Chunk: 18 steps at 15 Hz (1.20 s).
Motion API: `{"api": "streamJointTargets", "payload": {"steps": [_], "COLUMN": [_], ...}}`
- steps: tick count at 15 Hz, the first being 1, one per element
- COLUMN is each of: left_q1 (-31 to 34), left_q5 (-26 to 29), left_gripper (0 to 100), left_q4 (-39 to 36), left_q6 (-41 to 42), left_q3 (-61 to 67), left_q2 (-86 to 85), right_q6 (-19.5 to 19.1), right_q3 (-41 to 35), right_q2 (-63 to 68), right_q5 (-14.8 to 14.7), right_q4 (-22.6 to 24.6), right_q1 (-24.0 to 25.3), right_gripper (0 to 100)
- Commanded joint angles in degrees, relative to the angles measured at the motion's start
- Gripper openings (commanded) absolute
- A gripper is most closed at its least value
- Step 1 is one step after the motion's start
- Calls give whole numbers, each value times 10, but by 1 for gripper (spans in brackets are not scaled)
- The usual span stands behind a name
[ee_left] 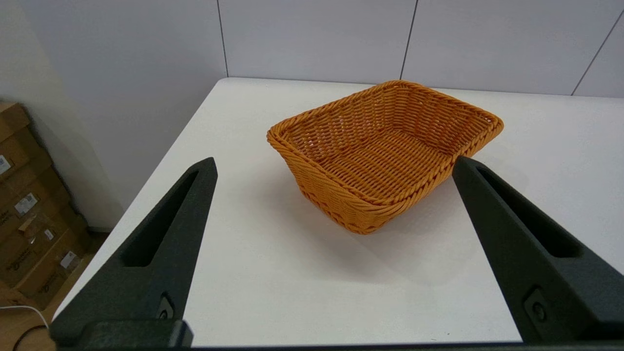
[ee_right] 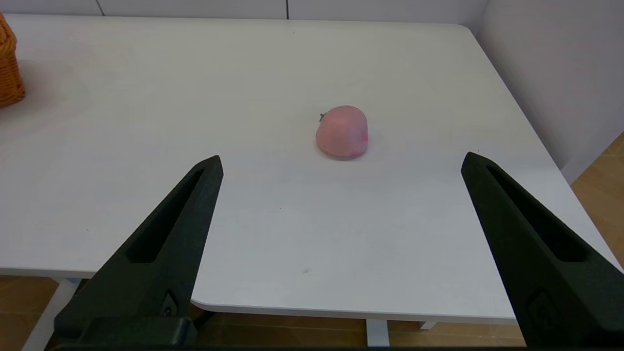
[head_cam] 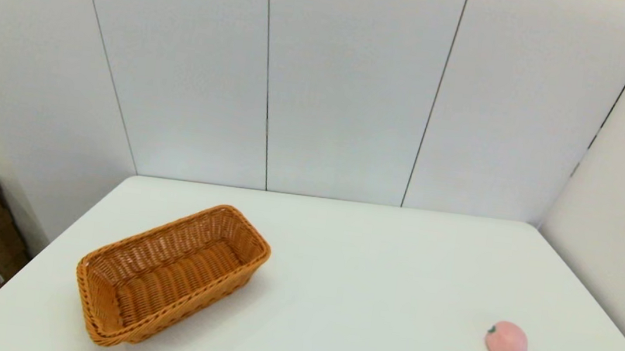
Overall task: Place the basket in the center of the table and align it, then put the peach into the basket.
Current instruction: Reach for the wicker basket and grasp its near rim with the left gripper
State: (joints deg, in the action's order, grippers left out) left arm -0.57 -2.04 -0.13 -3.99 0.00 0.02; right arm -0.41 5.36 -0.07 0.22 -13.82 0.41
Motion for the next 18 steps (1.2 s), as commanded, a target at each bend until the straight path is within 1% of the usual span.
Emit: {"api": "streamJointTargets", "payload": {"steps": [1,3,4,5,7,8,9,11,12,13,18], "left_q1": [0,0,0,0,0,0,0,0,0,0,0], "left_q5": [-1,-1,1,2,9,15,16,12,11,10,12], "left_gripper": [100,100,100,100,100,100,100,100,100,100,100], "left_q4": [0,0,1,19,119,151,162,164,165,165,165], "left_q6": [-1,-1,-5,-16,-55,-75,-100,-171,-194,-256,-364], "left_q3": [0,-3,-18,-54,-152,-183,-203,-235,-243,-265,-315], "left_q2": [-1,-1,-1,2,48,87,134,259,298,415,664], "right_q6": [3,3,3,3,3,3,3,3,3,4,4], "right_q3": [0,0,0,0,0,0,0,0,0,0,0], "right_q2": [1,1,0,0,1,1,1,1,1,1,1], "right_q5": [0,0,0,0,-4,-4,-4,-4,-4,-4,-5], "right_q4": [-1,-1,-1,-1,-1,-1,-1,0,0,0,0], "right_q1": [0,0,0,0,0,0,0,0,0,0,0], "right_gripper": [100,100,100,100,100,100,100,100,100,100,100]}}
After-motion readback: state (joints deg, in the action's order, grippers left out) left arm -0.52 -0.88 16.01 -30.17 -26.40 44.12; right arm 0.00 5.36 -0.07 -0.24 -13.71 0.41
